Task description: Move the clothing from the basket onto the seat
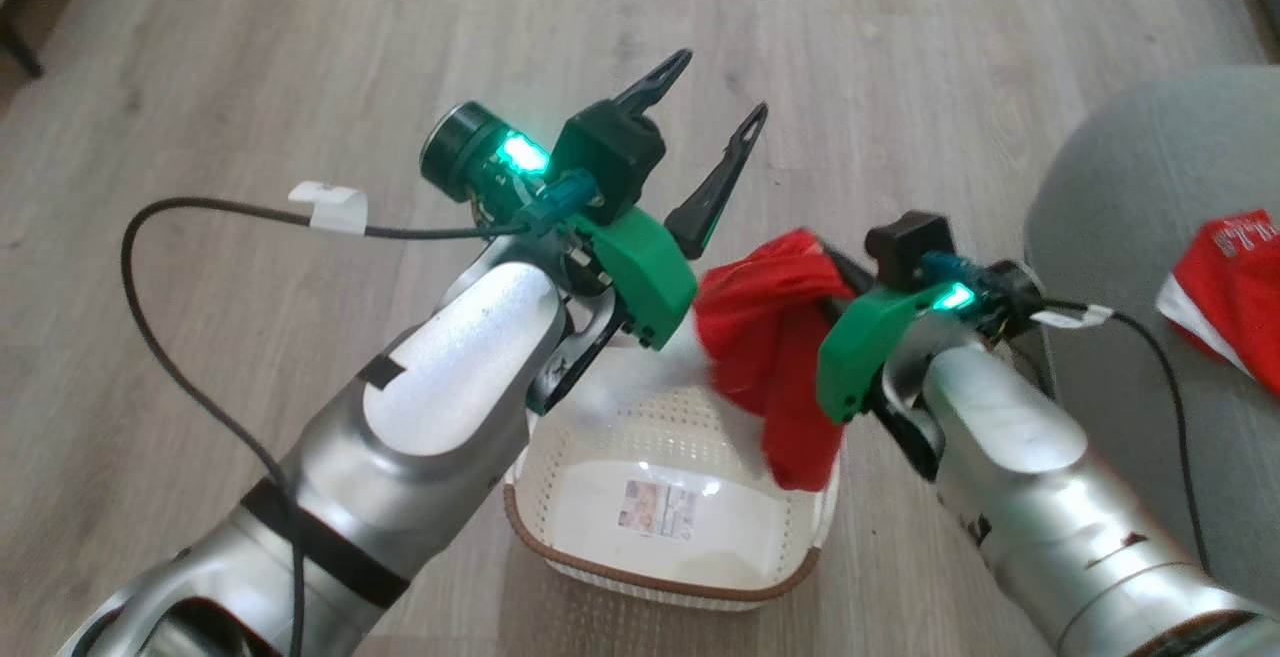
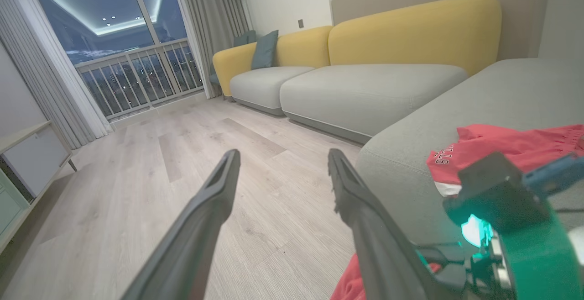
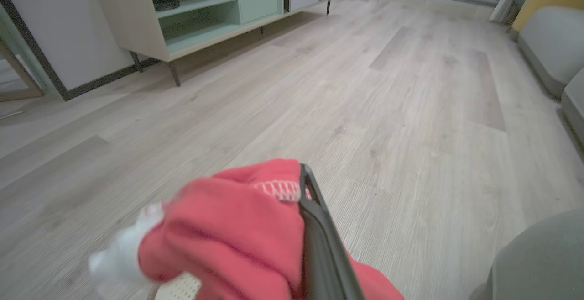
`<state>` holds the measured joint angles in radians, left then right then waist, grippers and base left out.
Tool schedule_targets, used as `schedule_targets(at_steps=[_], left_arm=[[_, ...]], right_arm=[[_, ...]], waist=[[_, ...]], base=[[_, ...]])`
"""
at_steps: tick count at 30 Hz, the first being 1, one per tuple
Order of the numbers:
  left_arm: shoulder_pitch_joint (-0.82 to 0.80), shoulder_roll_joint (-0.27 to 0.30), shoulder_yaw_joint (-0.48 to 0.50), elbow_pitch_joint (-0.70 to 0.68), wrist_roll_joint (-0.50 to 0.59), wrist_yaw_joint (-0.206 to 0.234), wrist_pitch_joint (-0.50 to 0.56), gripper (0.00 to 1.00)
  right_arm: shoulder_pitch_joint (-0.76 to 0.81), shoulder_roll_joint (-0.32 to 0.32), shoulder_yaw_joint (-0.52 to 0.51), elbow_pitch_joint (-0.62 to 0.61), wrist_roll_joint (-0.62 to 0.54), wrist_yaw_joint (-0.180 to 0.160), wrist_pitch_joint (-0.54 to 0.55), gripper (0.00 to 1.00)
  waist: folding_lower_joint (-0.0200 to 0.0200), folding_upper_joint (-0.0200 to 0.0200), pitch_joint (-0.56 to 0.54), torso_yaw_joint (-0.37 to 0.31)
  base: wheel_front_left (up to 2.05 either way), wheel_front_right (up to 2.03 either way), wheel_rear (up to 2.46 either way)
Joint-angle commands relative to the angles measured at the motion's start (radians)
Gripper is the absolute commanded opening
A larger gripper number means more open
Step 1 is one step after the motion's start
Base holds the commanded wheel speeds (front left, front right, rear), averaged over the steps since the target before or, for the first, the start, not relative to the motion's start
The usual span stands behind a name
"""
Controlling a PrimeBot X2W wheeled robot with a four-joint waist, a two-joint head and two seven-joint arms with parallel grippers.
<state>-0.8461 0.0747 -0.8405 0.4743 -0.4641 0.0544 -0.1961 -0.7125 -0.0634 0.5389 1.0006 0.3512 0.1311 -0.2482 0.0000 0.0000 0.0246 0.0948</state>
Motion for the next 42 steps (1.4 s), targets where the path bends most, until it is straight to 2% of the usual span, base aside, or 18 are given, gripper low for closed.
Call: schedule_targets(at_steps=[1,9,14,22,31,42], left_arm=[[-0.037,0.026,0.035,-0.018,-0.002,-0.006,-0.009,1.00],[0.001,0.058,0.034,-0.011,-0.013,-0.035,-0.039,1.00],[0.042,0.090,0.046,-0.009,-0.019,-0.044,-0.054,1.00],[0.104,0.123,0.078,-0.034,-0.028,-0.058,-0.064,1.00],[0.131,0.137,0.104,-0.068,-0.011,-0.053,-0.065,1.00],[0.111,0.101,0.064,-0.055,0.013,-0.092,-0.066,1.00]], right_arm=[[-0.039,0.013,-0.014,-0.040,-0.016,0.000,-0.013,0.00],[-0.015,0.013,-0.246,-0.167,-0.164,0.000,-0.013,0.00],[0.002,0.013,-0.325,-0.264,-0.213,0.000,-0.013,0.00],[0.021,0.013,-0.372,-0.378,-0.259,0.000,-0.013,0.00],[0.027,0.013,-0.340,-0.441,-0.243,0.000,-0.014,0.00],[0.103,-0.020,-0.464,-0.549,-0.302,0.000,-0.014,0.00]], waist=[[0.0000,0.0000,0.013,-0.022],[0.0000,0.0000,0.051,-0.143],[0.0000,0.0000,0.076,-0.239],[0.0000,0.0000,0.102,-0.402],[0.0000,0.0000,0.107,-0.583],[0.0000,0.0000,0.163,-0.624]], base=[[0.00,0.00,0.00],[0.00,0.00,0.00],[0.00,0.00,0.00],[0.00,0.00,0.00],[0.00,0.00,0.00],[0.00,0.00,0.00]])
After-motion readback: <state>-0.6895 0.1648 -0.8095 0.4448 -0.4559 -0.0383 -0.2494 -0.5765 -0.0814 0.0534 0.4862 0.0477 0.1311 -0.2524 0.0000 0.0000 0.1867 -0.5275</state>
